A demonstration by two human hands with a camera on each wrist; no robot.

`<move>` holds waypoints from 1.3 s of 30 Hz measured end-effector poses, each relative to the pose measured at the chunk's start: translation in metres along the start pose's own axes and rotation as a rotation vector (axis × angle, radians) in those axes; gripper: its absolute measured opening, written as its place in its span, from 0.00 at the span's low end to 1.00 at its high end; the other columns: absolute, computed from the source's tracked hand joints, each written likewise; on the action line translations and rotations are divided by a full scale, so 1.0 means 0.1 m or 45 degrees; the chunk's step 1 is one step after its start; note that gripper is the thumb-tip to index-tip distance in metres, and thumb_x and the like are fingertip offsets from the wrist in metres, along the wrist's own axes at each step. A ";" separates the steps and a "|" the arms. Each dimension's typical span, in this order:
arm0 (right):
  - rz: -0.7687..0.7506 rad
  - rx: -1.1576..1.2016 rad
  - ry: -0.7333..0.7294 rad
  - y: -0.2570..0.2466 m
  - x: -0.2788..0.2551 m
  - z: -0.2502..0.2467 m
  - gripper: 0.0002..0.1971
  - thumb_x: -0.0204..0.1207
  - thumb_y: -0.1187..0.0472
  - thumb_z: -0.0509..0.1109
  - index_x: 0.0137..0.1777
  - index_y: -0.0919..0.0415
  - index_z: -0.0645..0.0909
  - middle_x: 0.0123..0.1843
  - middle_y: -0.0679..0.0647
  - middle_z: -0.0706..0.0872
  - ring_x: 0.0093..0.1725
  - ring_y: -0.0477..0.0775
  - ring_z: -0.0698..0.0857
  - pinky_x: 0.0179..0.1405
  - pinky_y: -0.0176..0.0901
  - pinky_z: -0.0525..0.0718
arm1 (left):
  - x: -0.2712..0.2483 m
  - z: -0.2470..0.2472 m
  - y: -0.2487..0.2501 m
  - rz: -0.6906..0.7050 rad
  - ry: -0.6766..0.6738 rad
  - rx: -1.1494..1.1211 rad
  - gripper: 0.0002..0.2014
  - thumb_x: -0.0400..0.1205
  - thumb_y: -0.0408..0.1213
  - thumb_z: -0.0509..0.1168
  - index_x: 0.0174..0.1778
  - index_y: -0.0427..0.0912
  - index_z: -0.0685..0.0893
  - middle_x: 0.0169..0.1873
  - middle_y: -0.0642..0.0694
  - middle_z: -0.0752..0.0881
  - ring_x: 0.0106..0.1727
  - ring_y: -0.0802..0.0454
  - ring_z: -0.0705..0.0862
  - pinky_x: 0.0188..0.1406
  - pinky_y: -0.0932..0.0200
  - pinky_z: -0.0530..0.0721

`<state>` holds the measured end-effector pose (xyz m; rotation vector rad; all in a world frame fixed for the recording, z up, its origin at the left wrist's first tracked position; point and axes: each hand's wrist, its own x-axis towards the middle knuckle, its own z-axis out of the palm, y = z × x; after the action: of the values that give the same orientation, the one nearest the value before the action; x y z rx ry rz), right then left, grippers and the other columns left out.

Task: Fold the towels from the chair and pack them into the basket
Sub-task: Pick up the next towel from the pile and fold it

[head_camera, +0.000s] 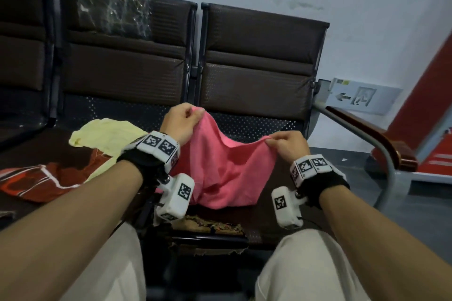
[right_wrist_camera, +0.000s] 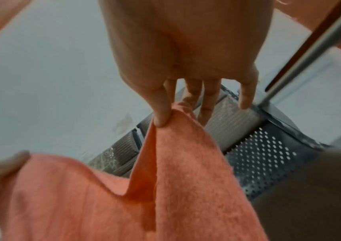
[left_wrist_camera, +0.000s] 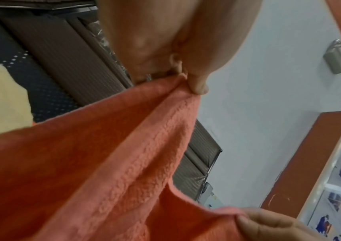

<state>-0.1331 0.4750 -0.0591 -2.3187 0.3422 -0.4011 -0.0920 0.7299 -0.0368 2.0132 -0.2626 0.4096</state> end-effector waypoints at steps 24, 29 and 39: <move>-0.128 -0.233 0.117 -0.25 -0.27 -1.23 0.08 0.69 0.53 0.79 0.41 0.56 0.91 0.36 0.52 0.89 0.37 0.45 0.84 0.42 0.38 0.77 | 0.07 -0.63 0.64 0.007 0.389 0.049 0.10 0.81 0.32 0.62 0.53 0.36 0.87 0.52 0.34 0.87 0.57 0.37 0.82 0.55 0.54 0.76; -0.009 0.014 0.214 -0.23 0.02 -0.92 0.14 0.61 0.63 0.84 0.47 0.55 0.88 0.38 0.53 0.88 0.38 0.47 0.84 0.44 0.38 0.80 | 0.25 -0.51 0.19 -0.112 0.356 0.035 0.09 0.80 0.32 0.62 0.49 0.39 0.87 0.48 0.36 0.88 0.54 0.40 0.84 0.51 0.57 0.76; 0.117 0.434 0.331 -0.11 0.83 -0.25 0.12 0.78 0.55 0.67 0.49 0.66 0.84 0.47 0.58 0.86 0.49 0.55 0.81 0.54 0.50 0.79 | 0.70 -0.16 -0.30 -0.120 0.236 -0.030 0.07 0.82 0.34 0.61 0.45 0.44 0.85 0.43 0.47 0.85 0.48 0.49 0.82 0.45 0.61 0.74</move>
<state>-0.0655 0.4367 -0.0194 -1.9147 0.4663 -0.6632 -0.0198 0.7570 -0.0271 1.9409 -0.0569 0.5274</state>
